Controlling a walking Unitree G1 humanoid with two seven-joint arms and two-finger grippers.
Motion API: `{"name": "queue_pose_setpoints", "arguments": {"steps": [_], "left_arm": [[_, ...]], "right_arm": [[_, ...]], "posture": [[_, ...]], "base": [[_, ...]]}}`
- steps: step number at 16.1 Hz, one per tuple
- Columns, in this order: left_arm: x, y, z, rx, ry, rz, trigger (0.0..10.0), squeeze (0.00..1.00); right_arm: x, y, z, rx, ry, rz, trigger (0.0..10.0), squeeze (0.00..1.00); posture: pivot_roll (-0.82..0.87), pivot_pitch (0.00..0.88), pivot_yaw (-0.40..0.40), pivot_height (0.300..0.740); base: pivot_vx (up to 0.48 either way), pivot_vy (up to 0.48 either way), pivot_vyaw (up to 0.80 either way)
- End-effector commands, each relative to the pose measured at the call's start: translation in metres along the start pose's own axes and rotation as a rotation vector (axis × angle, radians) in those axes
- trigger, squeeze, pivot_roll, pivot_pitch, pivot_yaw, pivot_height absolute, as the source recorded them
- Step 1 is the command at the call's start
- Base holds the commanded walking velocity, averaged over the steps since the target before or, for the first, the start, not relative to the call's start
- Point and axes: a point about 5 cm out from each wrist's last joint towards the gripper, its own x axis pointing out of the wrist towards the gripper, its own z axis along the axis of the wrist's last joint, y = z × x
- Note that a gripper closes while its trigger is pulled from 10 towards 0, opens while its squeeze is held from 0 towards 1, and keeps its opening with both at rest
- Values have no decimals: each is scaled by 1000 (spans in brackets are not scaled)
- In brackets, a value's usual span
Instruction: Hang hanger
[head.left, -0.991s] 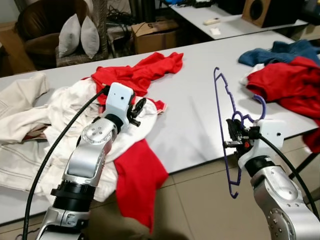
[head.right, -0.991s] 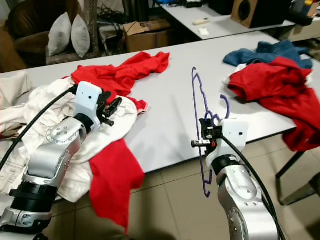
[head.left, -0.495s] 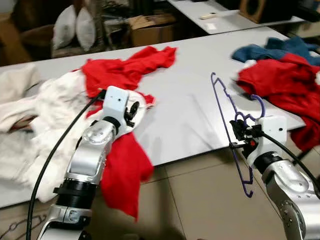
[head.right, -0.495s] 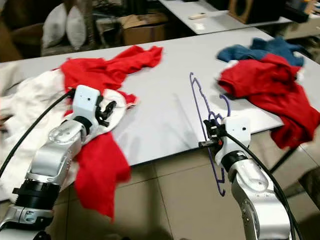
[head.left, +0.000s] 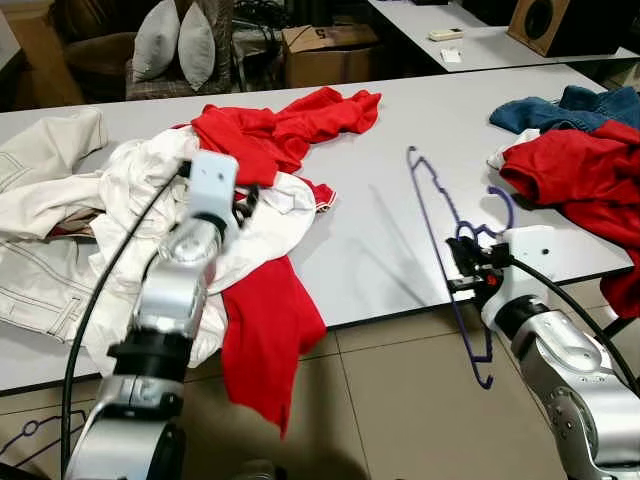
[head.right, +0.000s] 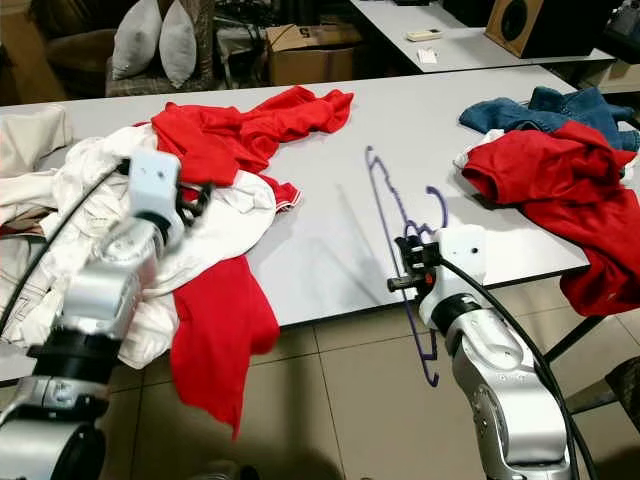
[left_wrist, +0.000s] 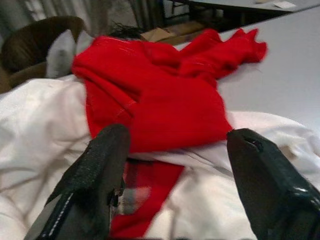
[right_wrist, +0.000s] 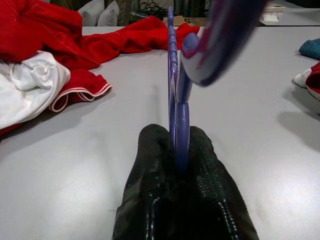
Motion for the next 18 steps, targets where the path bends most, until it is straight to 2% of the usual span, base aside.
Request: {"name": "queue_pose_setpoints", "arguments": {"steps": [1, 3, 5, 6, 7, 9, 10, 11, 12, 13, 16, 18], "left_arm": [[1, 3, -1, 6, 9, 16, 10000, 1000], [17, 2, -1, 7, 19, 37, 10000, 1000], [23, 2, -2, 30, 28, 57, 10000, 1000], [28, -2, -3, 21, 33, 50, 10000, 0], [32, -11, 0, -10, 14, 6, 10000, 0], [34, -14, -1, -23, 20, 2, 9686, 0], [37, -17, -4, -36, 30, -5, 3882, 0], [38, -17, -5, -43, 34, -6, 1608, 0], [38, -18, -6, -47, 36, -8, 353, 0], [39, -19, -6, -50, 37, -12, 667, 0], [40, -18, -12, -62, 69, 17, 0, 0], [42, -17, -10, -79, 72, 21, 0, 0]], "right_arm": [[1, 0, 3, -6, -14, 1, 10000, 0], [4, 0, 5, -10, -21, 1, 10000, 0], [4, 0, 6, -14, -23, 1, 10000, 0], [4, -1, 6, -15, -25, -2, 10000, 0], [3, -1, 6, -15, -27, -6, 10000, 0], [3, 0, 6, -15, -26, -6, 10000, 0], [3, 0, 6, -16, -26, -6, 10000, 0], [3, 0, 6, -17, -25, -6, 10000, 0], [2, 0, 6, -18, -25, -5, 10000, 0], [2, 0, 6, -19, -25, -3, 10000, 0], [0, 3, 2, -46, 12, 58, 10000, 0], [0, 3, 2, -55, 18, 68, 10000, 0]], "posture": [[-5, 0, -2, 740], [-20, 0, 8, 740], [-27, 0, 12, 740], [-33, 0, 16, 740], [-36, 0, 17, 740], [-41, 0, 18, 740], [-45, 0, 19, 740], [-46, 0, 20, 740], [-47, 0, 20, 740], [-47, 0, 20, 740], [-46, 0, 10, 740], [-44, 0, 5, 740]], "base": [[0, 0, 0], [0, 0, 0], [0, 0, 0], [0, 0, 0], [0, 0, 0], [0, 0, 0], [0, 0, 0], [0, 0, 0], [0, 0, 0], [0, 0, 0], [0, 0, 0], [0, 0, 0]]}}
